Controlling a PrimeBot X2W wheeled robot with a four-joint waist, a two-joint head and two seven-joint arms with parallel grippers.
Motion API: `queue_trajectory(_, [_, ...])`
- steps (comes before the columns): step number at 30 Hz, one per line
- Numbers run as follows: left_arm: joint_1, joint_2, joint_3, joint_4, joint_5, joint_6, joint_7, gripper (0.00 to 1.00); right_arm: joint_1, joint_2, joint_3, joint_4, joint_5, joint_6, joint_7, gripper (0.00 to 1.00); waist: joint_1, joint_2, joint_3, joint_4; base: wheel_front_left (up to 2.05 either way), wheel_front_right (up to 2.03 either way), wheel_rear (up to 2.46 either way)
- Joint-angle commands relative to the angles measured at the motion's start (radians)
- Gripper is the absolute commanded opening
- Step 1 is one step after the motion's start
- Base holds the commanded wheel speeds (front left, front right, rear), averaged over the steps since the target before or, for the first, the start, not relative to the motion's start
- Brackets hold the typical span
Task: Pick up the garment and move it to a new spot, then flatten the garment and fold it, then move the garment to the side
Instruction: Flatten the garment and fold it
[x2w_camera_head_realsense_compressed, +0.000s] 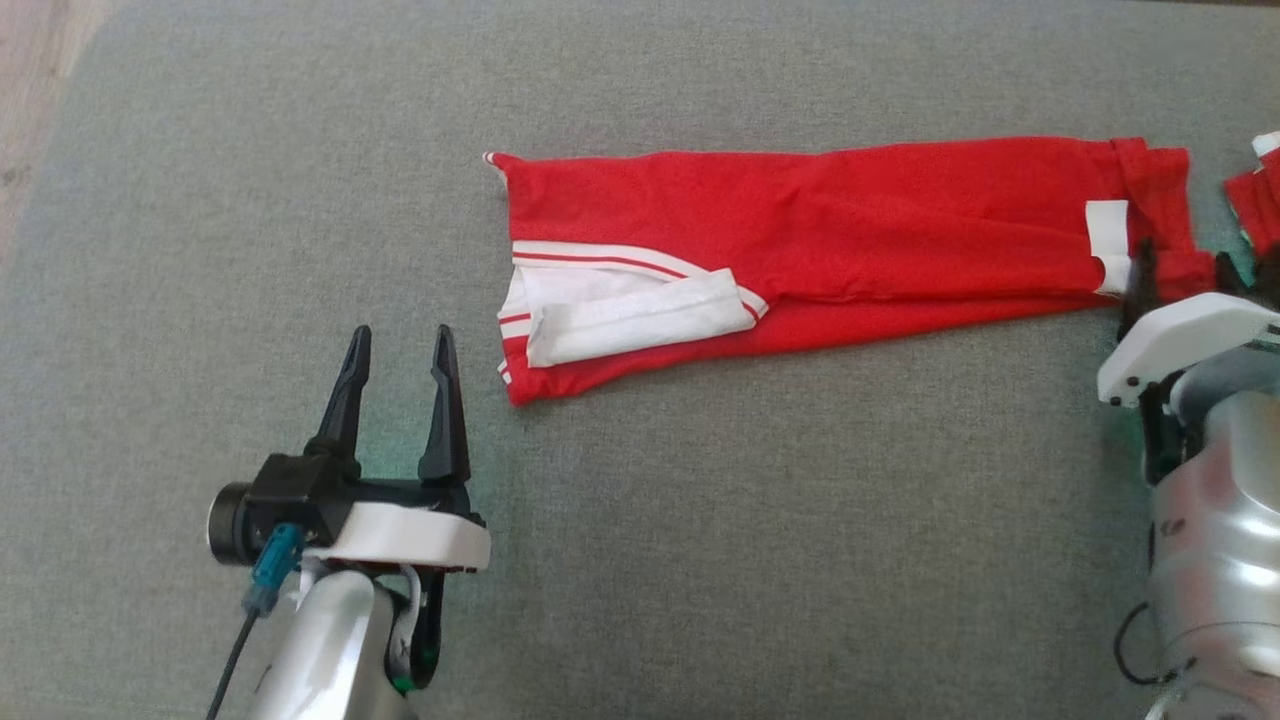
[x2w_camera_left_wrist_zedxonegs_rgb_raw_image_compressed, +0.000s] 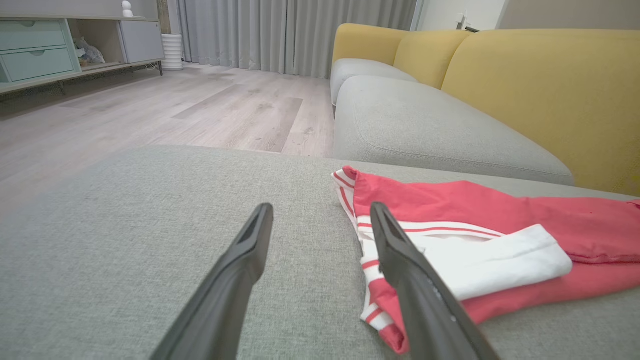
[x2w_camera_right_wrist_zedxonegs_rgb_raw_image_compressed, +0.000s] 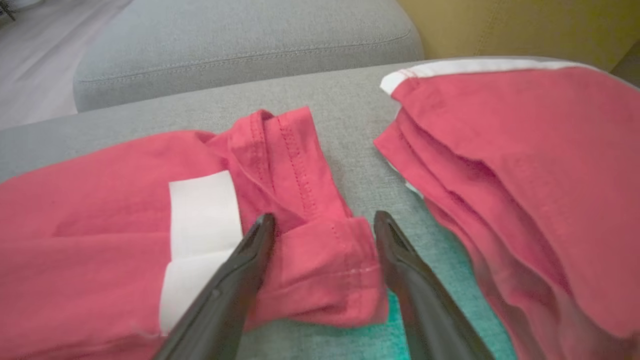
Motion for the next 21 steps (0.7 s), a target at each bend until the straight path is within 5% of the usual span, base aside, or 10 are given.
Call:
queue_trajectory(1, [-0.034, 0.004, 0.025, -0.026, 0.005, -0.003, -0.009, 1.0, -0.043, -0.006, -0.013, -0.01, -0.046, 0.007, 0.004, 1.0, -0.0001, 0.0, 0.006, 0.003, 0.0, 0.0, 0.0])
queue_trajectory(8, [-0.038, 0.004, 0.024, -0.025, 0.004, -0.002, -0.009, 1.0, -0.072, 0.009, -0.074, 0.065, -0.107, 0.007, 0.029, 1.0, -0.0001, 0.0, 0.012, 0.002, 0.0, 0.0, 0.0])
queue_trajectory(9, [-0.039, 0.004, 0.023, -0.024, 0.004, -0.001, -0.009, 1.0, -0.077, 0.011, -0.073, 0.087, -0.108, 0.007, 0.039, 0.81, -0.0001, 0.0, 0.012, 0.001, 0.0, 0.0, 0.0])
queue_trajectory(10, [-0.04, 0.004, 0.023, -0.023, 0.003, 0.0, -0.009, 1.0, -0.082, 0.013, -0.07, 0.105, -0.107, 0.007, 0.04, 0.01, -0.0001, 0.0, 0.011, -0.001, 0.0, 0.0, 0.0])
queue_trajectory(21, [-0.017, 0.004, 0.032, -0.005, 0.004, 0.001, -0.009, 1.0, -0.046, -0.023, -0.127, 0.116, -0.077, 0.007, -0.116, 0.0, -0.0001, 0.0, -0.07, -0.035, 0.0, 0.0, 0.0])
